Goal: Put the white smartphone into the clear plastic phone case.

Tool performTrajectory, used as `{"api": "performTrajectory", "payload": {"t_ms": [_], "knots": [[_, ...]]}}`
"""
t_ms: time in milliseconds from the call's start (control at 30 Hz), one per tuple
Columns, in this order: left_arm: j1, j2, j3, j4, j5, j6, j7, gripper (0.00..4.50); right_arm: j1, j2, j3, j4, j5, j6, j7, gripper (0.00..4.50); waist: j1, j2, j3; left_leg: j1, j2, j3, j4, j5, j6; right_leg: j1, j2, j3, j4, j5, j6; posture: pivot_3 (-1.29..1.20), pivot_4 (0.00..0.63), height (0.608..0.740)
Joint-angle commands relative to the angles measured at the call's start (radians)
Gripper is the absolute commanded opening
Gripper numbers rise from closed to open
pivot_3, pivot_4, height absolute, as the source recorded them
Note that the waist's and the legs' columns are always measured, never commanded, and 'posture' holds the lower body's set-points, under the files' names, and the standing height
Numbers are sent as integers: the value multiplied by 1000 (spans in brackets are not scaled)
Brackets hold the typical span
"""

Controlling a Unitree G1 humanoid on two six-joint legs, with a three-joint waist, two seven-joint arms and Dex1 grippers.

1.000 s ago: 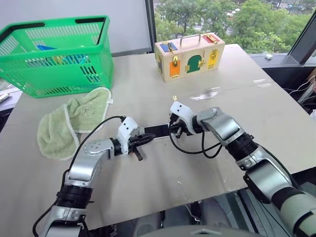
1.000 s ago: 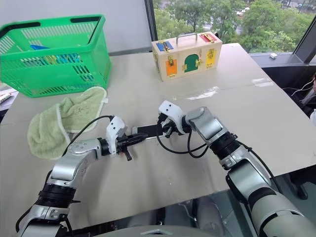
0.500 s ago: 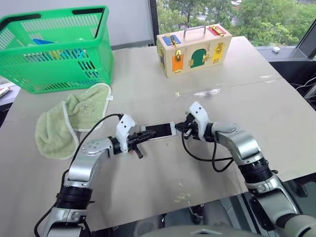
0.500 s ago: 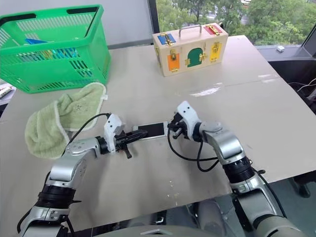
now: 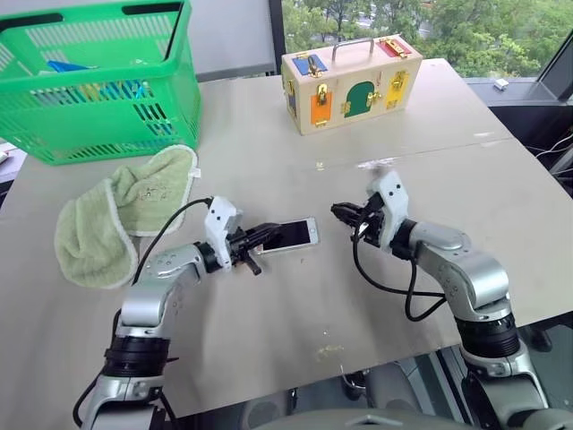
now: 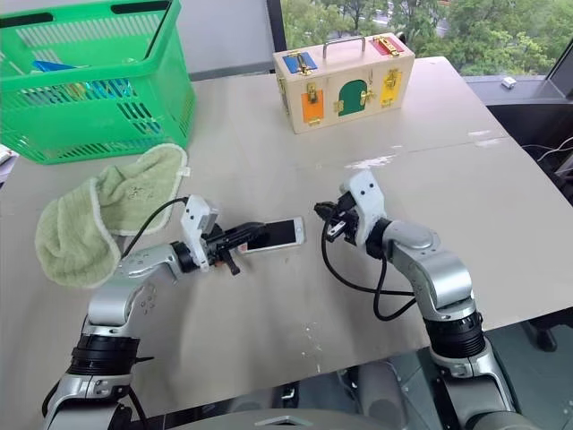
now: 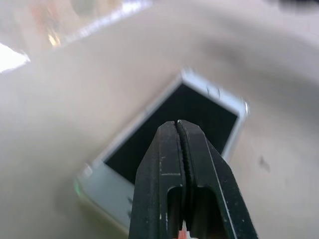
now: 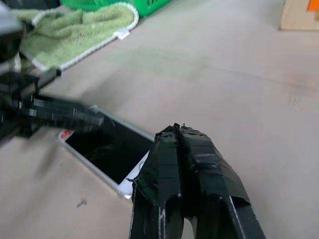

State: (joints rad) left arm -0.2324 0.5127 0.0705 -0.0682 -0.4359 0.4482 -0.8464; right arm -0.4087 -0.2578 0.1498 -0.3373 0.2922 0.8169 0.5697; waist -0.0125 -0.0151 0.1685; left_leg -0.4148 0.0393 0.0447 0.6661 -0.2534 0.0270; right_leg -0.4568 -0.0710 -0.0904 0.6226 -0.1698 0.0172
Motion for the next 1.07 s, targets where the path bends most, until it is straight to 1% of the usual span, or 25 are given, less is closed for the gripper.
{"api": "performTrajectory", "payload": {"t_ms": [33, 100, 167, 200, 233, 300, 333, 400, 433, 467, 500, 567, 633, 700, 800, 933, 1067], "knots": [[-1, -1, 32, -49, -35, -6, 5, 40, -8, -14, 28, -24, -14, -57, 2, 0, 0, 0, 0, 0, 0, 0, 0, 0, 0, 0, 0, 0, 0, 0, 0, 0, 150, 740], [0, -15, 61, -65, -63, -3, 22, 40, -14, -9, 24, -14, -4, -82, 8, 0, 0, -2, 1, 0, 0, 0, 1, 0, 0, 0, 0, 0, 0, 0, 0, 0, 150, 740], [-2, -32, 100, -80, -89, -9, 56, 40, -16, -4, 8, -5, -12, -148, 1, 0, 1, -3, 2, 0, 0, 0, 1, 0, 0, 0, 0, 0, 0, 0, 0, 0, 150, 740], [-2, -38, 114, -89, -102, -9, 65, 0, -15, 1, -3, -3, -10, -169, -4, 609, 1, -4, 3, 0, 0, 0, 1, 0, 0, 0, 0, 0, 0, 0, 0, 0, 150, 740], [-3, -48, 136, -110, -127, 1, 82, 260, -6, -8, -14, -19, 9, -169, 8, 1014, 1, -4, 3, 0, 0, 0, 2, 0, 0, 0, 0, 0, 0, 0, 0, 0, 150, 740], [16, -43, 166, -157, -173, 21, 83, 822, 25, -44, -26, -70, 42, -154, 43, 1925, 2, -5, 3, 0, 0, 0, 2, 0, 0, 1, 0, 0, 0, 0, 0, 0, 150, 740], [35, -31, 177, -176, -184, 25, 76, 1239, 46, -69, -33, -102, 58, -144, 62, 2346, 3, -6, 4, 0, 0, 0, 2, 0, 0, 1, 0, 0, 0, 0, 0, 0, 150, 740], [78, -1, 205, -205, -207, 40, 62, 2309, 81, -121, -56, -151, 92, -126, 88, 3418, 3, -6, 4, -1, 0, 0, 2, 0, 0, 1, 0, 0, 0, 0, 0, 0, 150, 740], [108, 18, 225, -223, -224, 53, 52, 2772, 104, -155, -75, -173, 104, -120, 101, 3929, 3, -6, 4, 0, 0, 0, 2, 0, 0, 1, 0, 2, 0, 0, 0, 0, 150, 740], [130, 31, 237, -237, -238, 61, 47, 3173, 120, -179, -88, -189, 114, -117, 108, 4323, 2, -6, 4, 0, 0, 0, 2, 0, 0, 1, 0, 2, 0, 0, 0, 0, 150, 740], [156, 46, 252, -249, -253, 76, 44, 3712, 138, -200, -111, -203, 126, -113, 111, 4500, 1, -6, 4, 0, 0, 0, 2, 0, 0, 1, 0, 2, 0, 0, 0, 0, 150, 740], [218, 69, 286, -282, -283, 109, 53, 4468, 185, -235, -173, -231, 159, -111, 114, 4500, 1, -6, 5, 0, 0, -1, 2, 0, 0, 1, 0, 2, 0, 0, 0, 0, 150, 740], [291, 90, 316, -319, -297, 127, 57, 4468, 260, -278, -231, -257, 163, -144, 126, 4500, 3, -6, 5, 1, 0, -1, 2, 0, 0, 1, 0, 2, 0, -2, -4, 0, 150, 740], [331, 99, 330, -342, -303, 134, 72, 4468, 321, -304, -266, -274, 174, -176, 143, 4500, 8, -6, 5, 1, 1, -1, 2, 0, 0, 1, 0, 2, 0, -2, -4, 0, 150, 740], [349, 112, 360, -333, -304, 137, 82, 4468, 423, -341, -315, -303, 180, -220, 170, 4500, 16, -6, 5, 1, 1, -3, 3, 0, 0, 1, 0, 2, 1, -2, -4, 0, 150, 740], [371, 175, 395, -277, -286, 118, 24, 4468, 548, -361, -374, -323, 195, -294, 213, 4500, 26, -6, 5, 1, 1, -3, 4, 0, 0, 1, 0, 2, 1, -2, -4, 0, 150, 740], [364, 219, 411, -233, -281, 106, -10, 4468, 605, -384, -408, -336, 186, -331, 210, 4500, 25, -6, 5, 1, 1, -2, 4, 0, 0, 1, 0, 3, 1, -2, -4, 0, 150, 740]]}}
